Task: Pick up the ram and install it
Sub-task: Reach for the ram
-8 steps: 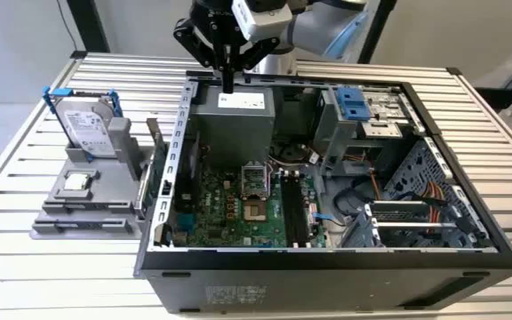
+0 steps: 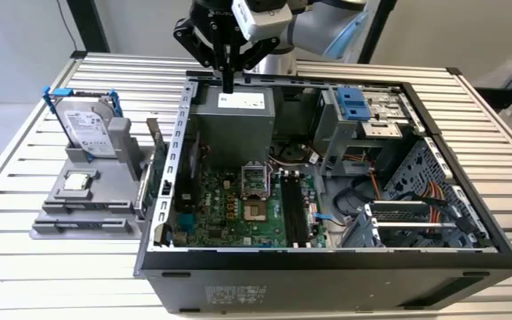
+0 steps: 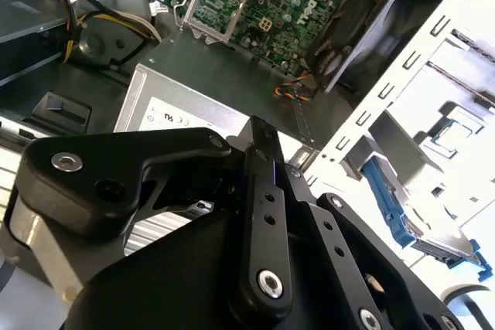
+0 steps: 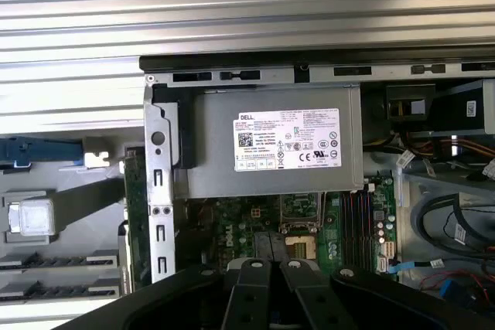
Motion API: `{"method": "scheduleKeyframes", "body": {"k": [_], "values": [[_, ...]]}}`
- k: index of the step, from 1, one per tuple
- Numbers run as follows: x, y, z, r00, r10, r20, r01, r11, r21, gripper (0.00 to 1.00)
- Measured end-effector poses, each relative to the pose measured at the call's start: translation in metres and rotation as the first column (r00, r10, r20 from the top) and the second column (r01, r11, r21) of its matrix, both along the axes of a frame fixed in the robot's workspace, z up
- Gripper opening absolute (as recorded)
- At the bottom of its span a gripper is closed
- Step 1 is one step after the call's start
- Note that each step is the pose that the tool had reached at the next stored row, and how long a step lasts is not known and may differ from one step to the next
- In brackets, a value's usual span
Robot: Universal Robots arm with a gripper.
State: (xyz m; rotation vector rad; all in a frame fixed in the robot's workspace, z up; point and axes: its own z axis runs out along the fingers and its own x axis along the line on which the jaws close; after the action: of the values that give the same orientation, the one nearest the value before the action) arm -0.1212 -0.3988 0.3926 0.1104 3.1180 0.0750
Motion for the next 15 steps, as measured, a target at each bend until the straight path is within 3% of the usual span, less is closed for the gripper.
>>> {"method": "scheduleKeyframes", "body": {"k": [6, 15], "values": [[-0.0011, 0.0, 0.0, 1.0, 0.0, 0.0, 0.0, 1.0, 0.0, 0.0], [-0.0123, 0.0, 0.0, 1.0, 0.0, 0.0, 0.0, 1.0, 0.0, 0.0]]}}
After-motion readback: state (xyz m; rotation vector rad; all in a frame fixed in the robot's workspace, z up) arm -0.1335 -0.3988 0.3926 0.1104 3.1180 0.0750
